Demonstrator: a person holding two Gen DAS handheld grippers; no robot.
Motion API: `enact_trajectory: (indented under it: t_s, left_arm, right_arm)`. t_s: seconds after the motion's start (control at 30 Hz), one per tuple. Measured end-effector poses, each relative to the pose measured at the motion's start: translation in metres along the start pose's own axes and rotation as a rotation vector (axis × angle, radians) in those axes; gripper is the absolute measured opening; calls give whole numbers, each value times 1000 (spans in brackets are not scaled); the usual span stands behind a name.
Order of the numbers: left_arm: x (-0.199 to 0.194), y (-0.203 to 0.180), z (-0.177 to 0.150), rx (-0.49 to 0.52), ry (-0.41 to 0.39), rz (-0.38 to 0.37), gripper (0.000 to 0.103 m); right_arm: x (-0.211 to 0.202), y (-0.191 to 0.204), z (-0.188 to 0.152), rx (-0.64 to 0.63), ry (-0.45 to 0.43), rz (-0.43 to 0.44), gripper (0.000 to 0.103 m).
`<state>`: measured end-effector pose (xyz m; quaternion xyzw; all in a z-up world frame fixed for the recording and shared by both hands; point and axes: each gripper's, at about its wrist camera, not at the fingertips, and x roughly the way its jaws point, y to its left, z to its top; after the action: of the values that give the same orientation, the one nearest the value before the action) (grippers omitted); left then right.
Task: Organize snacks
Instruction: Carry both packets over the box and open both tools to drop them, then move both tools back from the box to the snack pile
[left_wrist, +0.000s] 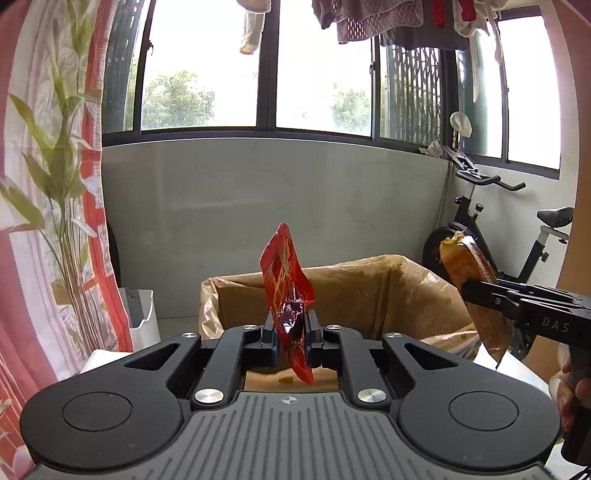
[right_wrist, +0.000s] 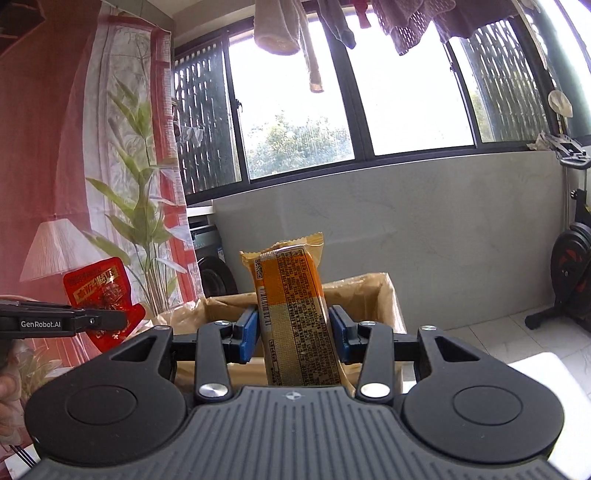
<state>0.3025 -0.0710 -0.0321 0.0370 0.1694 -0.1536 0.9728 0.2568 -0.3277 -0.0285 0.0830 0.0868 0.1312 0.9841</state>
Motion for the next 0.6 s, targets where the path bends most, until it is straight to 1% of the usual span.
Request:
enact_trajectory:
  t_s: [0.1,0.2,0.27,0.4,0.43,0.5,0.53,0.57,0.6]
  left_arm:
    - [18,-2,11,10,3,10,13]
    - [41,-3,19,0,38,-3,13]
    - [55,-2,22,-10,59,-9,14]
    - [79,2,20,-33,94,-33,15]
    - [83,3,19,-41,105,-34,17]
    - [88,5,18,-56,124,-28,40]
    - [87,5,17,-60,124,-23,43]
    - [84,7,16,-60,122,-18,45]
    - [82,8,17,-59,122,-17,45]
  right_arm:
    - [32,-6,6,26,32,13,43]
    - [58,-10,8,36,79,18,42]
    - [71,-13,9,51,114,21,39]
    - [86,-19,8,84,164,28,39]
    - [88,-19,8,87,172,33,41]
    - [86,-20,9,95,172,34,42]
    - [83,-21,10,96,171,32,48]
    - [81,-21,12,97,166,29,51]
    - [77,-20,13,98,158,24,51]
